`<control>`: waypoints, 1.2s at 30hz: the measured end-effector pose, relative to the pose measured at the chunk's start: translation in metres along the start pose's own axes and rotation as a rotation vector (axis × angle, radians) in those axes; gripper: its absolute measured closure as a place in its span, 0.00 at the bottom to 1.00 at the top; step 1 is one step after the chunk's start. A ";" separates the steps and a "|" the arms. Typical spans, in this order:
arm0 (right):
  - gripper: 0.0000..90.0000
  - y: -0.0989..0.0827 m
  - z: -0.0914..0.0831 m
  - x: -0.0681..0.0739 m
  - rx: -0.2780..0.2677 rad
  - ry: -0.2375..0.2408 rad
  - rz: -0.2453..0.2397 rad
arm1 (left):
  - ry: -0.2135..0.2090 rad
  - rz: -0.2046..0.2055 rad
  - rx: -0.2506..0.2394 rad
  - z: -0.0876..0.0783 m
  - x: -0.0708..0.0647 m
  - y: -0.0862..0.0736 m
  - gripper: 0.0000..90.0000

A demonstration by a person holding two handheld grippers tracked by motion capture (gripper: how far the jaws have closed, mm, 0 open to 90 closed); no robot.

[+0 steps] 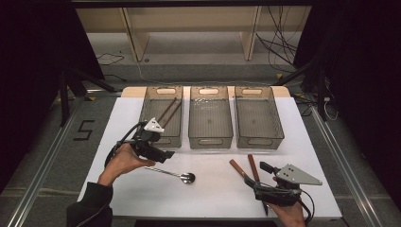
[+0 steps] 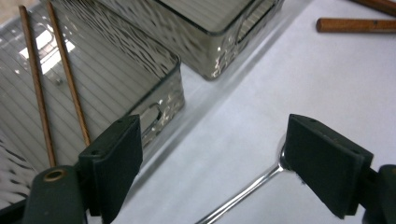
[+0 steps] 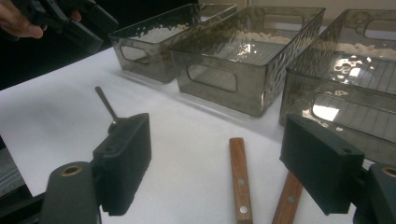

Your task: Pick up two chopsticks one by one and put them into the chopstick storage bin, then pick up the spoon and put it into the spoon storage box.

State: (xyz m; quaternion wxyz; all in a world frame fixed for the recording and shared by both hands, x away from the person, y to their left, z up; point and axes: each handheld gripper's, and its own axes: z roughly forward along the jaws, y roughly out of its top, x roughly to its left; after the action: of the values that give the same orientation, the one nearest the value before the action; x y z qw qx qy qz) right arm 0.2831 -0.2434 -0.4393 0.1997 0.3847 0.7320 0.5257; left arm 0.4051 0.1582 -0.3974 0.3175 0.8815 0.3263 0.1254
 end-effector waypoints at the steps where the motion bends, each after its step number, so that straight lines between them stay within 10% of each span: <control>1: 0.28 0.000 0.000 0.000 0.000 0.000 0.000 | -0.001 0.001 0.006 0.001 -0.001 -0.001 0.21; 36: 0.28 0.001 0.001 0.003 0.010 0.005 -0.017 | -0.090 0.246 0.378 0.040 -0.012 -0.024 0.38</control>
State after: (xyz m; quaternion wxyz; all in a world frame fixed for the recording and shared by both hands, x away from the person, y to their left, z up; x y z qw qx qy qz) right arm 0.2823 -0.2403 -0.4390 0.2003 0.3783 0.7384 0.5211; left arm 0.4012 0.1452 -0.4431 0.1435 0.9631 0.2195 0.0602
